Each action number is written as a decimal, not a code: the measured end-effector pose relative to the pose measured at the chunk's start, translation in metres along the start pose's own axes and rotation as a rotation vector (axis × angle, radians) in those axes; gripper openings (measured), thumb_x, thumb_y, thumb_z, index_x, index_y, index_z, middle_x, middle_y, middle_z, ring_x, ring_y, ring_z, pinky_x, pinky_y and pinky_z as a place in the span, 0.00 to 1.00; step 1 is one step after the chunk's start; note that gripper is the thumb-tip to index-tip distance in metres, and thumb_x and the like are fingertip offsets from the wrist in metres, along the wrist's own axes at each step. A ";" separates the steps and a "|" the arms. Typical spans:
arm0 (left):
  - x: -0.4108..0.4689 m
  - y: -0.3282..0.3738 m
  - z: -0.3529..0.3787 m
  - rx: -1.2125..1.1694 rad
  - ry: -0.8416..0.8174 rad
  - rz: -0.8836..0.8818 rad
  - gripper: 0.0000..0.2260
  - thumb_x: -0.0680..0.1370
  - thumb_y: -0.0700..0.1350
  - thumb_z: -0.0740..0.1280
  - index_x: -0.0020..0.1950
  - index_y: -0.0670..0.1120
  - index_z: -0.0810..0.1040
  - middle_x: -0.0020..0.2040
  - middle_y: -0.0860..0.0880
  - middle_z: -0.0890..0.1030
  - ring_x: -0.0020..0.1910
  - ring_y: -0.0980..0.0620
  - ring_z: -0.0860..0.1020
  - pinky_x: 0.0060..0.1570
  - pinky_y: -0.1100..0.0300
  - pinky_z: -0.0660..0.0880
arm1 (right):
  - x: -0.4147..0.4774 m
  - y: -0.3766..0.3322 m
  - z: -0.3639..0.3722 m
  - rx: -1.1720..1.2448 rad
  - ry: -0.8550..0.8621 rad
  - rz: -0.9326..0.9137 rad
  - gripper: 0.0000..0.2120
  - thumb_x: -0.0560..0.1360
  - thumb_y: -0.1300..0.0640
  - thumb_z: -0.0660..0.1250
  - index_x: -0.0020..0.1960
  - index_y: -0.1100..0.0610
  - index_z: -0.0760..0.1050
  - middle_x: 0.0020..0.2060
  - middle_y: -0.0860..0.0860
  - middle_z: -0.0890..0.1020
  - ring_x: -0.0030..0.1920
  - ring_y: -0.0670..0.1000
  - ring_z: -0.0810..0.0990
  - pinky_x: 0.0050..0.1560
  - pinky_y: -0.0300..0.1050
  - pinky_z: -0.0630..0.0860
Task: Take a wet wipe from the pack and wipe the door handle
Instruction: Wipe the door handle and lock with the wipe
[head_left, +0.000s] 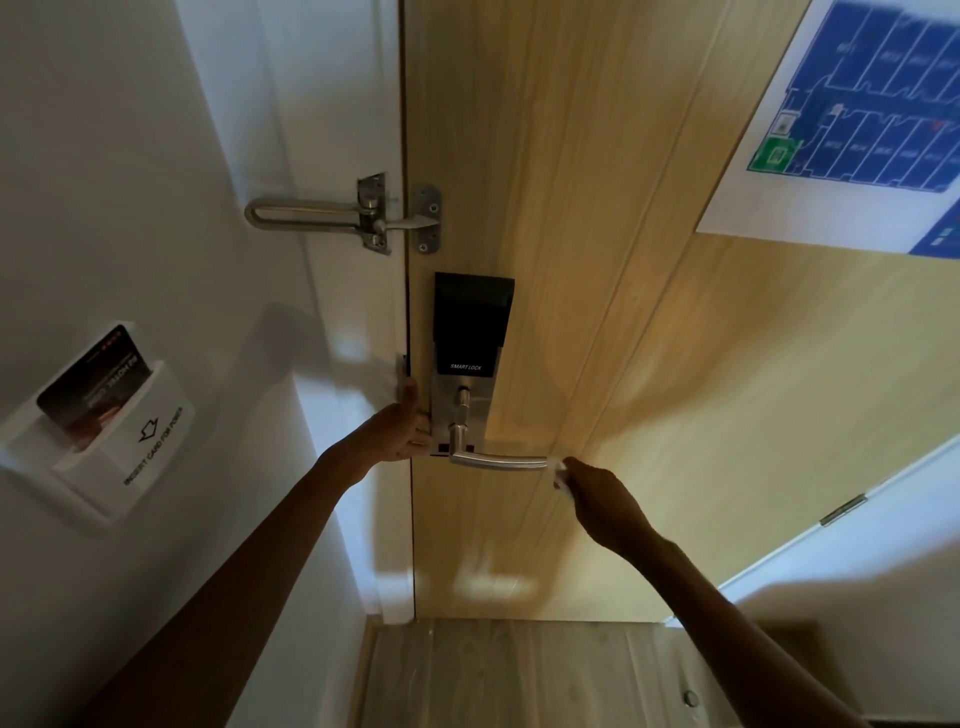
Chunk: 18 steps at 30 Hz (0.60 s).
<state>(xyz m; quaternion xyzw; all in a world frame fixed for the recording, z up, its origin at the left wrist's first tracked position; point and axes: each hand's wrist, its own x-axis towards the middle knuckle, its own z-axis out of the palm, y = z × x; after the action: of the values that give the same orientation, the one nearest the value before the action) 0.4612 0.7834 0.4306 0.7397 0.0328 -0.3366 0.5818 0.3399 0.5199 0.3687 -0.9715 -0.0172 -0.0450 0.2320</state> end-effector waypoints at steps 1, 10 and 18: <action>0.001 -0.001 0.000 0.009 -0.007 -0.004 0.27 0.77 0.65 0.42 0.35 0.47 0.67 0.35 0.48 0.68 0.33 0.52 0.68 0.35 0.63 0.66 | -0.006 0.004 0.004 0.143 0.048 0.114 0.10 0.81 0.54 0.58 0.47 0.54 0.76 0.34 0.47 0.80 0.29 0.41 0.75 0.32 0.38 0.68; -0.003 0.002 0.002 0.027 -0.031 -0.007 0.26 0.79 0.61 0.39 0.39 0.47 0.69 0.36 0.49 0.69 0.35 0.56 0.68 0.24 0.73 0.69 | 0.011 -0.023 0.006 0.833 0.479 0.683 0.11 0.73 0.57 0.71 0.56 0.54 0.80 0.44 0.53 0.85 0.47 0.54 0.83 0.50 0.50 0.81; -0.007 -0.002 0.002 0.078 0.010 -0.012 0.36 0.78 0.64 0.39 0.69 0.40 0.68 0.69 0.40 0.72 0.69 0.44 0.69 0.70 0.51 0.62 | 0.028 -0.086 0.026 -0.027 0.340 0.098 0.11 0.77 0.61 0.64 0.58 0.52 0.79 0.46 0.51 0.86 0.42 0.49 0.84 0.43 0.46 0.82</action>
<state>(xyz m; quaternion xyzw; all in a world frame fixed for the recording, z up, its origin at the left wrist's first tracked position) 0.4541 0.7850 0.4329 0.7633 0.0273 -0.3374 0.5503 0.3652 0.6086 0.3864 -0.9527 0.0701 -0.1976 0.2202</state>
